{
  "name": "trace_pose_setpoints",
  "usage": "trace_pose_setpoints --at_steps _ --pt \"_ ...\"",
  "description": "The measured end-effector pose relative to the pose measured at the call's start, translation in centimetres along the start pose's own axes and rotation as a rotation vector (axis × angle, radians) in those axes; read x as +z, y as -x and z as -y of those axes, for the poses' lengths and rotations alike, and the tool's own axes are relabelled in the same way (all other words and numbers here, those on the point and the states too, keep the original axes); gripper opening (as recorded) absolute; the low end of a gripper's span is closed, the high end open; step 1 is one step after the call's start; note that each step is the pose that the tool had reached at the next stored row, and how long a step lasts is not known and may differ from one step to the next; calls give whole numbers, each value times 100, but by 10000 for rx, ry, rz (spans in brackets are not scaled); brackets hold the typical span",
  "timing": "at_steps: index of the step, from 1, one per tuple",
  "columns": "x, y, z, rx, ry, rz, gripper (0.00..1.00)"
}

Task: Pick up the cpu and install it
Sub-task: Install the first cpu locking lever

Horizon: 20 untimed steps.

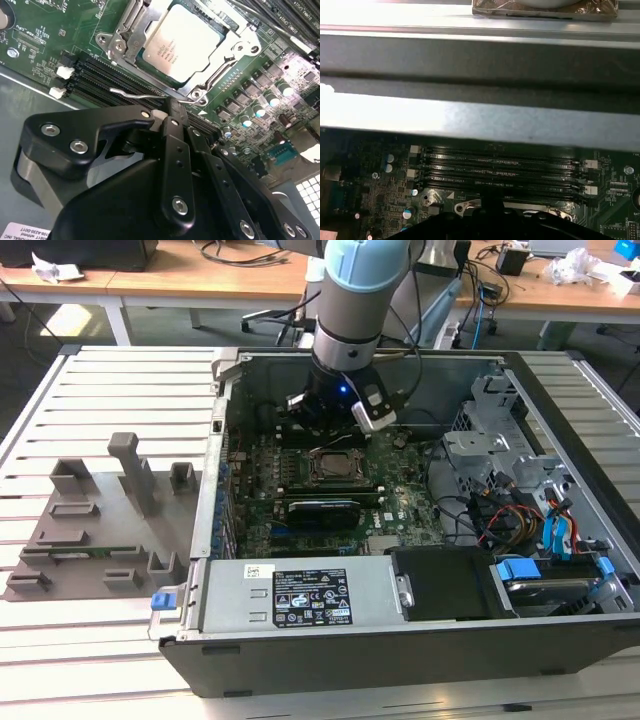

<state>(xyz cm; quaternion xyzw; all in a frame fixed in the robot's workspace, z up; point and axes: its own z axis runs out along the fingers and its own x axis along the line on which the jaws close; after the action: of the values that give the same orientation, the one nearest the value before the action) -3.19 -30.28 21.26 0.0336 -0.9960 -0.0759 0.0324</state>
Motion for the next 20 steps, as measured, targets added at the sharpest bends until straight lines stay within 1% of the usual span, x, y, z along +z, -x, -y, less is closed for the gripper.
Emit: trace_pose_setpoints --at_steps 1,3,8,10,16,20 --pt "0 13 1 1 0 -4 11" --pt "1 64 6 4 3 -29 11" --pt "30 122 15 15 16 -96 11" --pt "38 164 20 18 26 -129 11" --pt "53 244 28 26 35 -182 11" --pt "59 285 33 29 37 -200 11"
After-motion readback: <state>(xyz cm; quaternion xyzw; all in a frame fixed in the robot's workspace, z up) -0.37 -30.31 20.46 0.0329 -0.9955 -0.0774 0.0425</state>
